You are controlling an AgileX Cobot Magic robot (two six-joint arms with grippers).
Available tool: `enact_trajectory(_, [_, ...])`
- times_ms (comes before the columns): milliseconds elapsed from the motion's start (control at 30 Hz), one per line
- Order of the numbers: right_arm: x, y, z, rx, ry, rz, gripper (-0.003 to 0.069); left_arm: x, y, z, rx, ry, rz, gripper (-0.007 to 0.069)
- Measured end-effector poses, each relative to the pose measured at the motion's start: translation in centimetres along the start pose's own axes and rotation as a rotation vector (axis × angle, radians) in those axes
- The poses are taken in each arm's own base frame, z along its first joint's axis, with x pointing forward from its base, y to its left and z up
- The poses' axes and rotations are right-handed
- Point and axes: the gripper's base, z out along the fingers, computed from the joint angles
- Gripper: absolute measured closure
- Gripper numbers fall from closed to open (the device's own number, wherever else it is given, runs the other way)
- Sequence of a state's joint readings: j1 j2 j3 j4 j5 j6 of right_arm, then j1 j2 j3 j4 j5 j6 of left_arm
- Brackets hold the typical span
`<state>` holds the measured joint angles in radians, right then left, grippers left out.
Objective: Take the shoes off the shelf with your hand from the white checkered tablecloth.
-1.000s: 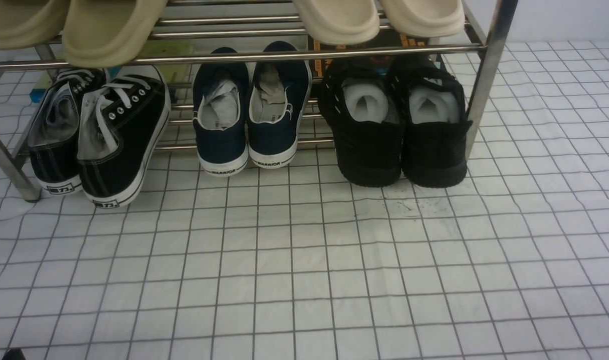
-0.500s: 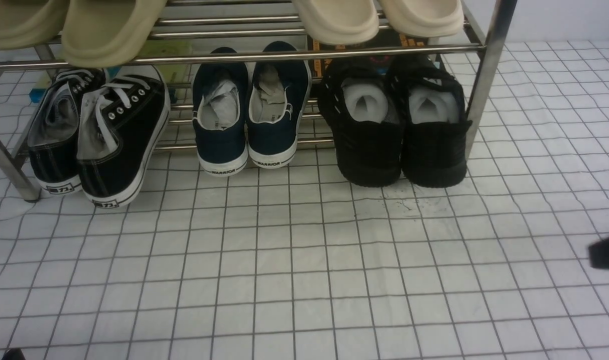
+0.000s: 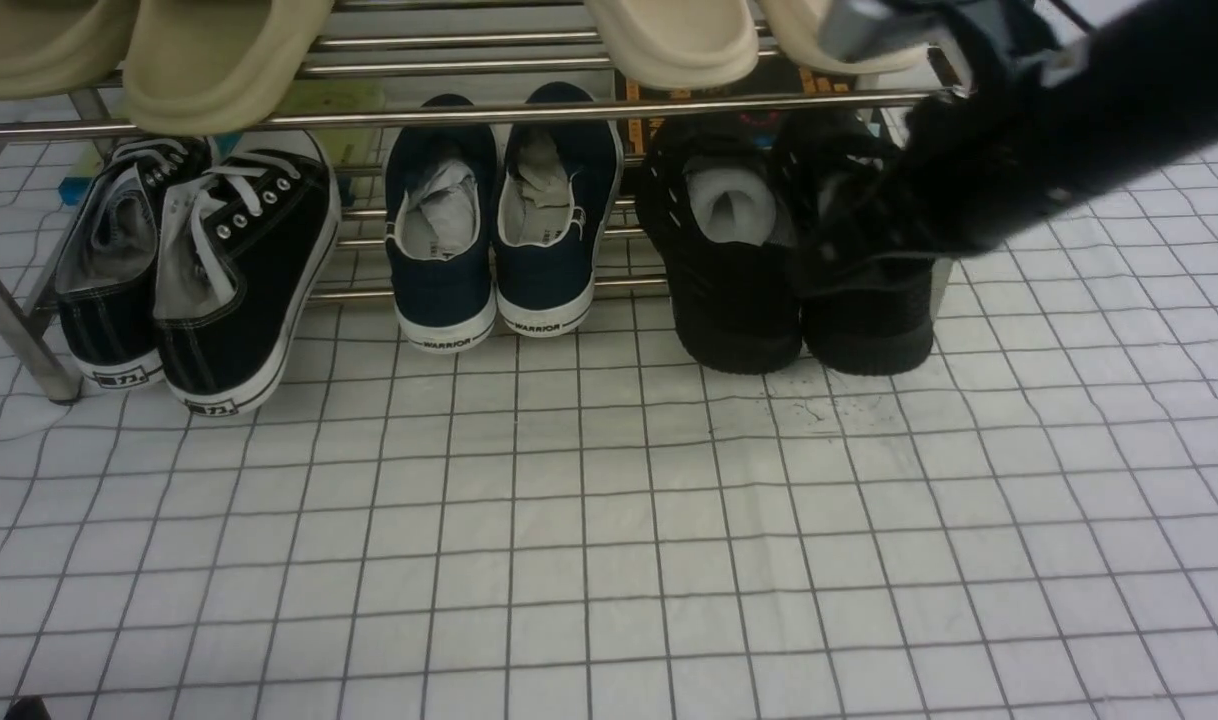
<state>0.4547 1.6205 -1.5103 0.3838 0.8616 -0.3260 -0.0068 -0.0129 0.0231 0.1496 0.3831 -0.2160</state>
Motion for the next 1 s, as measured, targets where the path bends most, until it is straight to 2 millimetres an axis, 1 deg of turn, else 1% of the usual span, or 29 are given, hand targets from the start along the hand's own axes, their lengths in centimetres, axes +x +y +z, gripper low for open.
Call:
enact_trajectory(33, [-1.0,0.1,0.9,0.008,-0.004,-0.032,0.0268,0.0,0.0,0.0,0.0,0.0,0.0,0.0385])
enact_trajectory(100, [-2.4,0.0,2.4,0.019,-0.013,-0.052,0.0224,0.0,0.0,0.0,0.0,0.0,0.0,0.0385])
enact_trajectory(167, [-3.2,-0.4,3.7,0.032,-0.013,-0.048,0.0195,0.0,0.0,0.0,0.0,0.0,0.0,0.0385])
enact_trajectory(233, [-3.7,-0.9,5.0,0.052,-0.011,-0.037,0.0183,0.0,0.0,0.0,0.0,0.0,0.0,0.0385])
enact_trajectory(300, [-3.9,-1.6,6.7,0.08,-0.006,-0.027,0.0176,0.0,0.0,0.0,0.0,0.0,0.0,0.0385])
enact_trajectory(333, [-3.9,-1.7,6.8,0.085,-0.006,-0.027,0.0175,0.0,0.0,0.0,0.0,0.0,0.0,0.0385])
enact_trajectory(367, [-3.8,-2.1,7.8,0.102,-0.003,-0.025,0.0175,0.0,0.0,0.0,0.0,0.0,0.001,0.0385])
enact_trajectory(433, [-3.5,-2.6,9.1,0.117,0.009,-0.028,0.0175,0.0,0.0,0.0,0.0,0.0,0.001,0.0385])
enact_trajectory(567, [-3.0,-3.3,11.0,0.139,0.028,-0.039,0.0181,0.0,0.0,0.0,0.0,0.0,0.001,0.0385])
enact_trajectory(667, [-2.6,-3.6,12.1,0.144,0.044,-0.039,0.021,0.0,0.0,0.0,-0.001,0.0,0.002,0.0385])
enact_trajectory(700, [-2.6,-3.6,12.1,0.144,0.044,-0.039,0.021,0.0,0.0,0.0,-0.001,0.0,0.002,0.0385])
enact_trajectory(733, [-2.4,-3.7,12.6,0.144,0.053,-0.036,0.0242,0.0,0.0,0.0,-0.001,0.0,0.002,0.0385])
enact_trajectory(833, [-2.1,-3.9,13.3,0.143,0.068,-0.029,0.0347,0.0,0.0,0.0,-0.001,0.0,0.002,0.0385])
enact_trajectory(900, [-2.0,-3.9,13.4,0.145,0.069,-0.016,0.0477,0.0,0.0,0.0,-0.001,0.0,0.002,0.0385])
enact_trajectory(1000, [-2.2,-3.7,12.9,0.143,0.063,-0.007,0.0643,0.0,0.0,0.0,-0.001,0.0,0.002,0.0385])
